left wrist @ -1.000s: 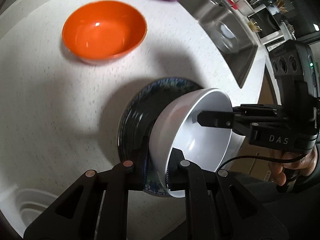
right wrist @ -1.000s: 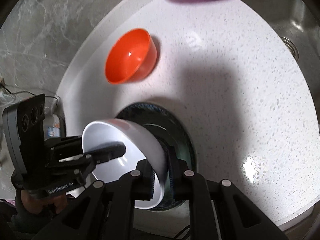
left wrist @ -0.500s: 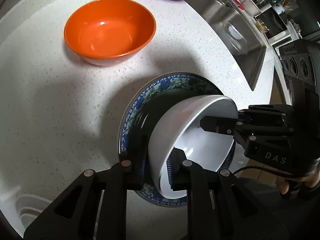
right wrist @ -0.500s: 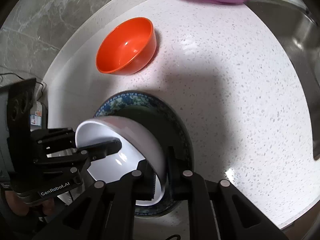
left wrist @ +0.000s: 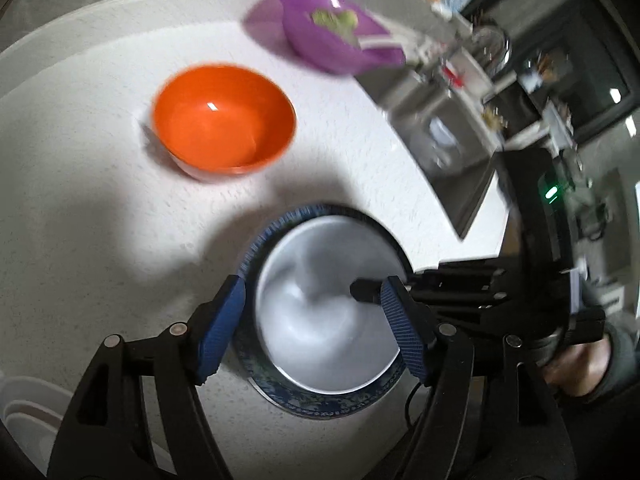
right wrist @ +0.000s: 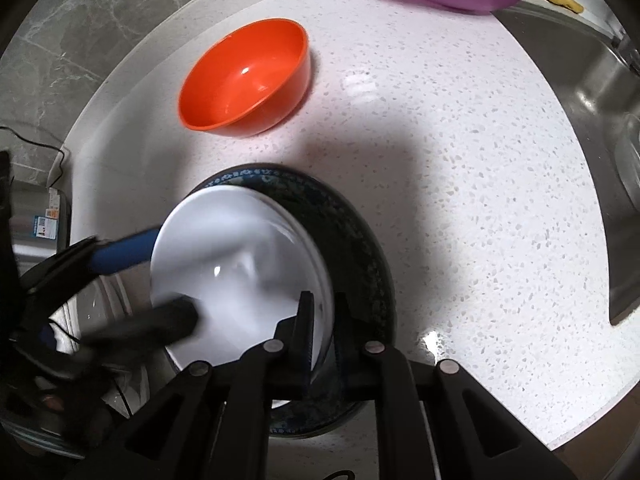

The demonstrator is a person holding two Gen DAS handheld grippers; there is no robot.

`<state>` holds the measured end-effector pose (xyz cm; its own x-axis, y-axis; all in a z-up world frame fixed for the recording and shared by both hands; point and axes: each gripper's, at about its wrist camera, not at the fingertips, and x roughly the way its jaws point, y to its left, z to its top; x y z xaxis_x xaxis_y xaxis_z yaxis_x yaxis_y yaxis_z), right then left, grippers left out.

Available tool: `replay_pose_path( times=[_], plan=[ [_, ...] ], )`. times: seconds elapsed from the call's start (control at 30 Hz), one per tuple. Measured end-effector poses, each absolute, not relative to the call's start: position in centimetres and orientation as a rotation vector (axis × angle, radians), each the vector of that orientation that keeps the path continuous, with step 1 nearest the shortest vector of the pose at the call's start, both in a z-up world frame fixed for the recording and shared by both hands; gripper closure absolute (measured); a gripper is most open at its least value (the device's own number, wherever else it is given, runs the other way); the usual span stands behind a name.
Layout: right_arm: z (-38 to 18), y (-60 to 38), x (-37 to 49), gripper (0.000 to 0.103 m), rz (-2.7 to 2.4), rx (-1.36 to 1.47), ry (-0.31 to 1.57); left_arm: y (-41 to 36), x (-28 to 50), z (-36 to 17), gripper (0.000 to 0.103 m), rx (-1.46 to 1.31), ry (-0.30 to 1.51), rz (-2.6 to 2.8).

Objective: Organize plates and bowls
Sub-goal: 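Open both grippers to release the white bowl in the patterned bowl, then move both grippers to opposite rims of the orange bowl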

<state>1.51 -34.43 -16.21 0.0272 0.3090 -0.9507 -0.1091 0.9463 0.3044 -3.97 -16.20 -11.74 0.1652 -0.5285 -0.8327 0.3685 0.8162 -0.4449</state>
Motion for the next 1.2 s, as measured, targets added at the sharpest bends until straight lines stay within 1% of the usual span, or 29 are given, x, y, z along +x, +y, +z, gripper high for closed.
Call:
replay_pose_path(
  times=[0.1,0.13,0.2,0.27,0.3,0.33,0.4,0.47,0.5,0.53,0.6,0.67,0.73,0.77,0.83,0.93,1.1,1.13,1.2],
  plan=[
    [-16.2,-34.1,1.6,0.092,0.317,0.148,1.511,-15.5,-3.6,-11.2,0.034,-0.178,1.238,-0.626],
    [-16.2,-33.9,1.6,0.088,0.319,0.150,1.511,-15.2,-3.4,-11.1,0.034,-0.179,1.235,-0.616],
    [-16.0,-33.7,1.5,0.087,0.317,0.156,1.509,-14.1,-2.6,-10.9,0.034,-0.179,1.231,-0.586],
    [-15.4,-33.7,1.5,0.077,0.313,0.161,1.493,-12.4,-1.6,-10.6,0.034,-0.199,1.215,-0.566],
    [-15.0,-33.6,1.5,0.068,0.320,0.171,1.489,-11.8,-1.2,-10.2,0.034,-0.210,1.207,-0.556],
    [-14.4,-33.6,1.4,0.059,0.313,0.171,1.479,-11.0,-0.9,-10.1,0.031,-0.214,1.198,-0.545],
    [-13.4,-33.9,1.5,0.057,0.315,0.166,1.460,-10.2,0.1,-9.7,0.025,-0.215,1.190,-0.530],
    [-12.3,-34.7,2.0,0.057,0.323,0.176,1.434,-9.3,1.3,-9.5,0.025,-0.224,1.188,-0.520],
    [-11.9,-35.3,2.3,0.057,0.334,0.195,1.413,-9.0,1.9,-9.6,0.020,-0.221,1.188,-0.517],
    [-11.1,-36.3,3.2,0.054,0.352,0.233,1.375,-8.8,2.7,-9.7,0.010,-0.215,1.199,-0.509],
    [-10.2,-37.7,5.0,0.049,0.374,0.306,1.304,-8.9,4.4,-10.3,0.002,-0.190,1.238,-0.486],
    [-10.1,-38.9,7.1,0.045,0.418,0.379,1.267,-8.9,5.7,-10.8,0.001,-0.174,1.269,-0.481],
    [-10.7,-39.5,9.5,0.034,0.476,0.435,1.247,-9.3,7.0,-11.5,0.001,-0.142,1.282,-0.471],
    [-11.0,-39.3,10.3,0.032,0.482,0.439,1.247,-9.7,7.5,-11.9,0.001,-0.115,1.288,-0.464],
    [-12.7,-39.1,12.7,0.030,0.529,0.473,1.277,-10.3,8.4,-12.9,0.001,-0.069,1.319,-0.456],
    [-15.2,-38.4,15.1,0.030,0.552,0.516,1.329,-11.2,9.7,-14.0,0.001,-0.084,1.344,-0.462],
    [-17.8,-37.1,16.6,0.030,0.584,0.521,1.379,-11.5,12.4,-16.6,0.001,-0.111,1.432,-0.410],
    [-18.5,-36.7,16.9,0.030,0.584,0.520,1.396,-11.4,12.6,-16.9,0.003,-0.123,1.434,-0.408],
    [-19.1,-36.7,16.8,0.031,0.581,0.519,1.413,-11.5,13.2,-17.1,0.003,-0.118,1.424,-0.394]
  ],
)
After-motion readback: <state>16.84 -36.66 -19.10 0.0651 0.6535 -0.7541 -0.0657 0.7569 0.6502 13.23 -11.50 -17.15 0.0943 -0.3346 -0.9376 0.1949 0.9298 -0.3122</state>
